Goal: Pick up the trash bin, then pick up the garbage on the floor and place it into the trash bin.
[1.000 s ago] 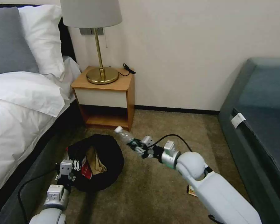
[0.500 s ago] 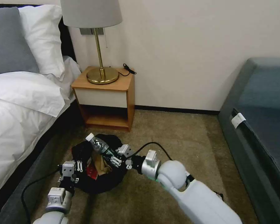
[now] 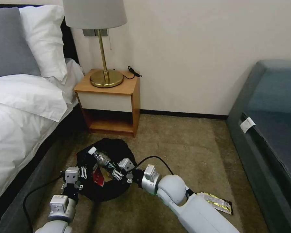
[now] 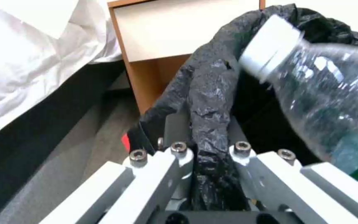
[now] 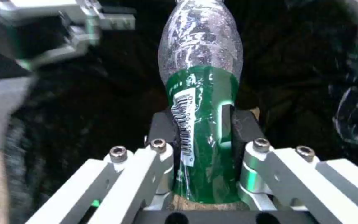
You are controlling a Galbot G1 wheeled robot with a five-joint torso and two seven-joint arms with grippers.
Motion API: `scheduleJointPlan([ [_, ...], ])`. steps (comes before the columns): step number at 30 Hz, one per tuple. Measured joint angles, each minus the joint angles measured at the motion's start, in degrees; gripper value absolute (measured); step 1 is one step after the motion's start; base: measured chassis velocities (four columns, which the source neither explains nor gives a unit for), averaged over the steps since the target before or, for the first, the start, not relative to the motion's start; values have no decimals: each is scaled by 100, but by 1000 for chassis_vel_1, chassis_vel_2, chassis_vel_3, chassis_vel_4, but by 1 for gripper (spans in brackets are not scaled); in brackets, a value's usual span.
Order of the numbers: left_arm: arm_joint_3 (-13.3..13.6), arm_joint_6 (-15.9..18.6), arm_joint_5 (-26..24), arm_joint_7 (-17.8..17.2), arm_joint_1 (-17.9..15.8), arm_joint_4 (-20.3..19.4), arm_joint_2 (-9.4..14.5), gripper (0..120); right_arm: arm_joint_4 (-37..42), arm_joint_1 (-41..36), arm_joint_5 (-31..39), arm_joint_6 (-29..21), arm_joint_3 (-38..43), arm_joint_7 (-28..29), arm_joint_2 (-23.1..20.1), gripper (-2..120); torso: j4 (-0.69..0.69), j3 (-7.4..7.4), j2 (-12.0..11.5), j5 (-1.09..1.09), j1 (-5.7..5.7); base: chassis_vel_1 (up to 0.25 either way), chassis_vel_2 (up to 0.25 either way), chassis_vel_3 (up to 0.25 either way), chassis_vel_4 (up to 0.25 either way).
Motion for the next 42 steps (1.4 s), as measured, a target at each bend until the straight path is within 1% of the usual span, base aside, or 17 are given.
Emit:
scheduleJointPlan([
  [4,12,1,1,0,-2,0,-13,3,-132,-50,-84,26,-27,98,47,19,0,0,0,0,0,0,0,0,0],
  [5,17,2,0,0,-3,1,-17,3,-201,-63,-130,40,-28,122,72,23,0,0,0,0,0,0,0,0,0],
  [6,17,2,0,0,-3,1,-17,3,-201,-63,-130,40,-28,122,72,23,0,0,0,0,0,0,0,0,0],
  [7,19,3,0,-2,-3,5,-20,3,-256,-67,-191,49,-28,139,92,28,0,0,0,0,0,0,0,0,0],
  [9,19,3,0,-2,-3,6,-20,3,-272,-68,-210,52,-29,143,98,30,0,0,0,0,0,0,0,0,0],
  [11,23,5,-3,-3,-7,14,-21,3,-394,-69,-327,83,-52,243,156,42,-1,0,0,0,0,0,0,0,0],
  [13,23,5,-4,-3,-7,15,-22,3,-419,-69,-342,85,-67,306,169,45,0,0,0,0,0,0,0,0,0],
  [16,13,5,-8,-4,-15,24,-17,3,-503,-68,-370,82,-122,562,217,61,0,0,0,0,0,0,0,0,0],
  [17,13,5,-8,-4,-15,24,-17,3,-503,-68,-370,82,-122,562,217,61,0,0,0,0,0,0,0,0,0],
  [19,3,5,-14,-6,-22,44,-6,3,-533,-74,-391,75,-127,599,233,73,0,0,0,0,0,0,0,0,0],
  [20,3,5,-14,-6,-22,44,-6,3,-533,-74,-391,75,-127,599,233,73,0,0,0,0,0,0,0,0,0],
  [22,2,5,-16,-8,-35,70,-2,3,-544,-83,-406,69,-129,606,239,80,0,0,0,0,0,0,0,0,0],
  [23,2,5,-16,-10,-58,95,0,3,-546,-95,-422,64,-131,607,242,88,0,0,0,0,0,0,0,0,0],
  [24,2,5,-16,-10,-58,95,0,3,-546,-95,-422,64,-131,607,242,88,0,0,0,0,0,0,0,0,0],
  [27,4,4,-16,-12,-91,127,6,3,-547,-118,-440,51,-124,610,242,98,0,0,0,0,0,0,0,0,0],
  [36,6,-24,-21,-26,-155,224,90,3,-486,-240,-552,41,63,622,163,100,0,0,0,1,0,0,0,0,0],
  [42,6,-9,-72,-38,-194,225,146,3,-223,-398,-548,1,317,634,-83,100,0,0,0,2,0,0,0,0,0],
])
